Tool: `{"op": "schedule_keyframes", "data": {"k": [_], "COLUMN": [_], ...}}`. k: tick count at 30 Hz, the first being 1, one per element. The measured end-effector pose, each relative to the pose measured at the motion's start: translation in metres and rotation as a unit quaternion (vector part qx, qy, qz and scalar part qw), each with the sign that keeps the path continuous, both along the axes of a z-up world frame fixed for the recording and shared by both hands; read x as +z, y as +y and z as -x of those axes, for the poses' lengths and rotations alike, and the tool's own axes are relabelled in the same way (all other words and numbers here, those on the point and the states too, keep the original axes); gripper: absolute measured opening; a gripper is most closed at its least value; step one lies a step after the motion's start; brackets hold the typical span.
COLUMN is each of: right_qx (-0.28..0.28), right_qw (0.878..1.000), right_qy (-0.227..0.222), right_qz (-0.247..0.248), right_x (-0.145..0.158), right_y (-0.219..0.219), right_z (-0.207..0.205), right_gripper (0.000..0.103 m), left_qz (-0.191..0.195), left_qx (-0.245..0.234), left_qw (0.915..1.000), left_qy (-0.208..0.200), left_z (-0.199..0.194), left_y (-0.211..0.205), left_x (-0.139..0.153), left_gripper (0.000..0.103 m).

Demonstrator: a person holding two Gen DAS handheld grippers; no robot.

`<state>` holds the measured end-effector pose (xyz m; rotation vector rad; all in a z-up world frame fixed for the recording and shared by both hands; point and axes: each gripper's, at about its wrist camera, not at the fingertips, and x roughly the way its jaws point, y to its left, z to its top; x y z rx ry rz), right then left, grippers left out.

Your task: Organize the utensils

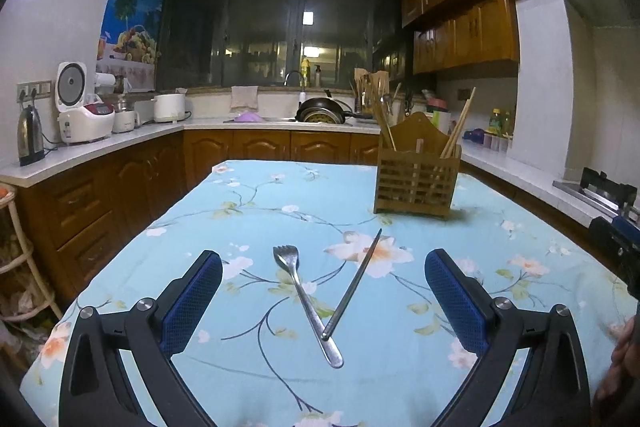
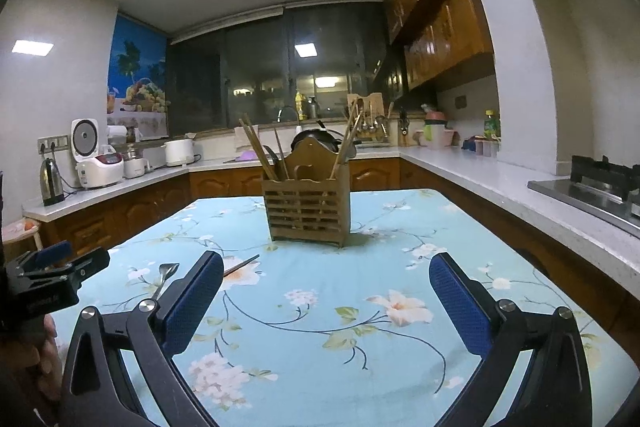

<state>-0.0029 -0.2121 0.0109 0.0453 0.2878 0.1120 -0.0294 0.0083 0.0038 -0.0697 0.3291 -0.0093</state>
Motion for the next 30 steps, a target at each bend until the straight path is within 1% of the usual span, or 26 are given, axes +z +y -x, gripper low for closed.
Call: {"op": "schedule_keyframes", "data": {"k": [13, 17, 30], "right_qx": [0.004, 0.006, 0.011], "right_qw": [1.000, 1.000, 1.000], "right_qy": [-0.006, -0.009, -0.002], "right_qz": [-0.001, -0.001, -0.004], "right_x": [-0.0008, -0.0023, -0.0069], "right_y": [0.0019, 0.0038, 0.0057], "right_z": [0.0025, 0.0029, 0.0027], "right_gripper": [0.103, 0.103, 0.103], "left_qz": [-0.003, -0.009, -0.024], "left_qx": [0.002, 0.004, 0.016], "left_qw": [1.0000, 0.9999, 0.9996], "left_qy": [-0.005, -0.006, 0.006], "left_z": [0.0033, 0.0037, -0.0002], "left_y": [0.0045, 0.0057, 0.0067], "left_x": [-0.0034, -0.0034, -0.0010], "left_gripper": [0.102, 0.102, 0.102]}}
